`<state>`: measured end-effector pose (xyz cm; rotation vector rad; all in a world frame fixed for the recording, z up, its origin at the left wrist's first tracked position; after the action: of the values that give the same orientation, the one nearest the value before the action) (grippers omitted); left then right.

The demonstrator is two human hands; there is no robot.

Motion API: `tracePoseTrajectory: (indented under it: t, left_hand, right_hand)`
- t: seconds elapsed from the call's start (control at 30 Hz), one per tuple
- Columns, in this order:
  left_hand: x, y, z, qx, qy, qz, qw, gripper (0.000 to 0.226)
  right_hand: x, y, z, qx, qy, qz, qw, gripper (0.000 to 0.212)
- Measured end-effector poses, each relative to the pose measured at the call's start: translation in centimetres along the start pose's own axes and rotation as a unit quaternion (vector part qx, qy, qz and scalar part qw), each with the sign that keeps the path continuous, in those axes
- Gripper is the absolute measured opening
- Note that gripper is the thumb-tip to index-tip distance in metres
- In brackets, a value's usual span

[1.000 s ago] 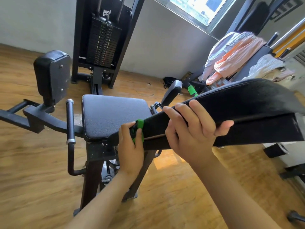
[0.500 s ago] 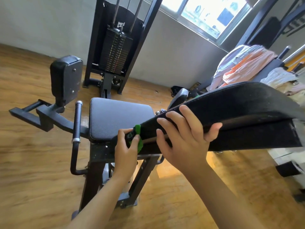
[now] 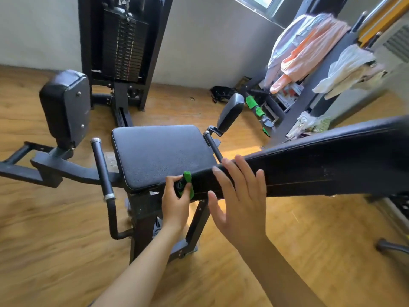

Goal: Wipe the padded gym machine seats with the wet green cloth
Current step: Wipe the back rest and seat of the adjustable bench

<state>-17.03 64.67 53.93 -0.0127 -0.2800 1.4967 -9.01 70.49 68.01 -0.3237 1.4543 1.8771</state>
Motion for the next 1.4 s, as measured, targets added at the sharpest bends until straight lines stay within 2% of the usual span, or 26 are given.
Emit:
tracePoseTrajectory:
  t: [0.1, 0.3, 0.47, 0.67, 0.83, 1.0, 1.13, 1.27, 1.4]
  left_hand:
    - [-0.2, 0.3, -0.1, -0.018, 0.004, -0.007, 1.0, 0.014]
    - [-0.2, 0.0, 0.8, 0.019, 0.02, -0.021, 0.999, 0.02]
    - [-0.1, 0.4, -0.9, 0.058, 0.047, -0.028, 0.997, 0.02]
    - [-0.8, 2.7, -5.3, -0.024, 0.101, -0.007, 0.995, 0.018]
    - [-1.1, 3.3, -5.2, -0.106, 0.067, 0.024, 0.992, 0.014]
    - [-0.2, -0.5, -0.5, -0.04, -0.01, -0.016, 0.999, 0.02]
    - [0.0, 0.2, -0.6, -0.01, -0.02, -0.014, 1.0, 0.019]
    - [-0.6, 3.4, -4.3, -0.06, 0.015, 0.059, 0.996, 0.012]
    - [-1.2, 5.7, -7.1, -0.077, 0.082, 0.045, 0.993, 0.012]
  right_hand:
    - [2.1, 0.3, -0.3, 0.012, -0.142, -0.034, 0.989, 0.037]
    - [2.9, -0.1, -1.1, 0.038, -0.209, -0.003, 0.977, 0.026]
    - [3.2, -0.1, -1.2, 0.041, -0.214, 0.017, 0.976, 0.024]
    - [3.6, -0.3, -1.3, 0.024, -0.222, 0.014, 0.975, 0.027]
    - [4.0, -0.5, -1.4, 0.021, -0.231, 0.025, 0.972, 0.027]
    - [4.3, -0.8, -1.3, 0.021, -0.228, 0.034, 0.973, 0.025]
    - [4.4, -0.9, -1.3, 0.019, -0.226, 0.039, 0.973, 0.021]
    - [4.6, -0.9, -1.3, 0.021, -0.222, 0.042, 0.974, 0.021]
    - [4.6, -0.8, -1.2, 0.025, -0.214, 0.044, 0.975, 0.022]
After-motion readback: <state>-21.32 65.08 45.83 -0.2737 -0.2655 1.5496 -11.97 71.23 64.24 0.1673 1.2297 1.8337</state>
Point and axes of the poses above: each hand's wrist, its own y-axis towards the middle knuckle, its own x-axis out of the palm, z = x × y, the point moved 2 cm from there along y, towards the middle knuckle, and after that the axes turned 11 degrees about z, right-handed, at the moved point
